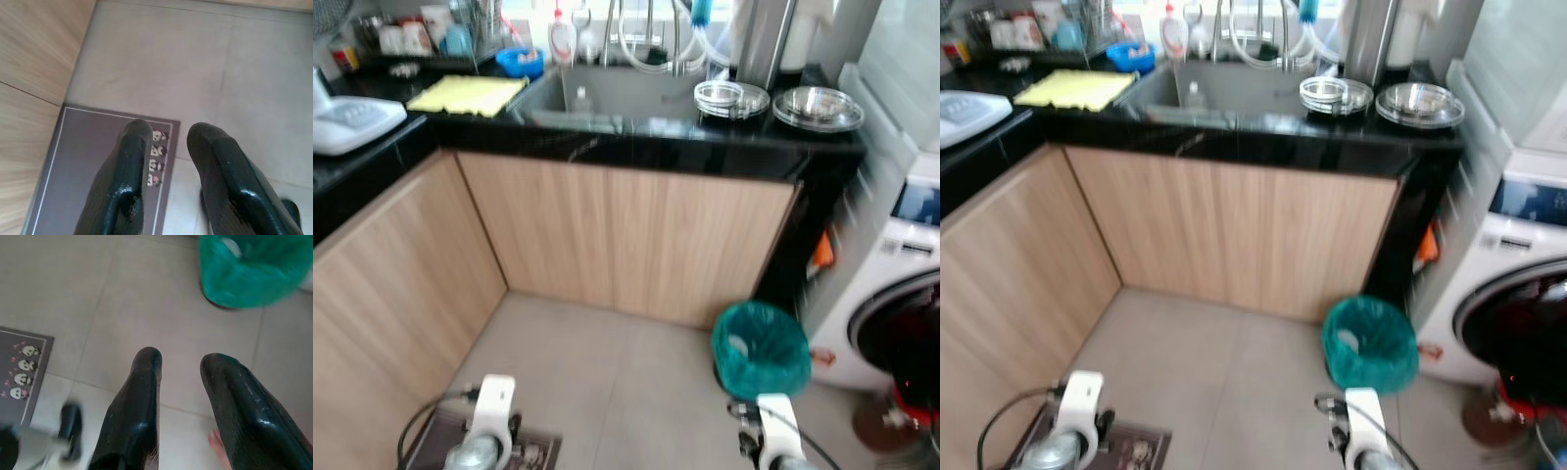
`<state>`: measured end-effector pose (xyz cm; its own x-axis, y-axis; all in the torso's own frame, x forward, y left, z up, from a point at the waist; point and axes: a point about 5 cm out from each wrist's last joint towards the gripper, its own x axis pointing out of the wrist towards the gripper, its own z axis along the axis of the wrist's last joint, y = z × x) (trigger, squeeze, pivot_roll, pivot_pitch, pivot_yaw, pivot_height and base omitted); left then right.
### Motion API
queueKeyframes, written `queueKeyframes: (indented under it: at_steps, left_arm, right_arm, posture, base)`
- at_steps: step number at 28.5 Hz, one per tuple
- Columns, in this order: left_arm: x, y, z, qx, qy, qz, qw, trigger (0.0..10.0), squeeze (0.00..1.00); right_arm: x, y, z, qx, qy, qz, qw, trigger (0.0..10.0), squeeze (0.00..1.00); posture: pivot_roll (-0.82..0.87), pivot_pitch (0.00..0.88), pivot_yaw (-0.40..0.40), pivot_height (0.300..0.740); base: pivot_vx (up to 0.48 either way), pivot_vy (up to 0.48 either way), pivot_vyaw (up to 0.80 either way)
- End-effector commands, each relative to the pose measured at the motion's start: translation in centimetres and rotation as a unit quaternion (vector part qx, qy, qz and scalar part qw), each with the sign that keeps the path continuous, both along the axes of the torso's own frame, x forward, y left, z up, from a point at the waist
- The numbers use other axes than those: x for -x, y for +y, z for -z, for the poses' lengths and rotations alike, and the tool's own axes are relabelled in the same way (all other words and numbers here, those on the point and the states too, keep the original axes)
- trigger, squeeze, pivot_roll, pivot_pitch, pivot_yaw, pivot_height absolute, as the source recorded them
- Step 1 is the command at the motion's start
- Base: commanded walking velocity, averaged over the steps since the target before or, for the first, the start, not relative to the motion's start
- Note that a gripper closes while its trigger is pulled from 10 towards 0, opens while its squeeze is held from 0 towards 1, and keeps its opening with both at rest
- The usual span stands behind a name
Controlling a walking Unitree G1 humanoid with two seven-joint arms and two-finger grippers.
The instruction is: Kitchen organization
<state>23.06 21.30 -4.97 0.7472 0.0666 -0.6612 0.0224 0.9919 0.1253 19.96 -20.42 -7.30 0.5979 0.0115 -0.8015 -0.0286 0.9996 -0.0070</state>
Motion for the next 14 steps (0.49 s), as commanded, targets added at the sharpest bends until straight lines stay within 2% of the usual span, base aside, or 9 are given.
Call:
queueKeyframes:
  at_steps: [1,14]
  left_arm:
    - [0.39,1.0,0.05,-0.01,0.007,-0.007,1.0,10.0,0.0]
    - [0.19,0.74,-0.02,-0.009,0.006,0.002,1.0,10.0,0.0]
  right_arm:
    - [-0.33,1.0,-0.02,-0.012,-0.004,-0.006,1.0,10.0,0.0]
    - [-0.32,1.18,0.01,-0.016,-0.005,-0.005,1.0,10.0,0.0]
  posture:
    - [-0.04,0.0,0.031,0.74]
    - [-0.04,0.0,0.038,0.74]
  base:
    - [0.48,0.0,0.0]
    - [0.48,0.0,0.0]
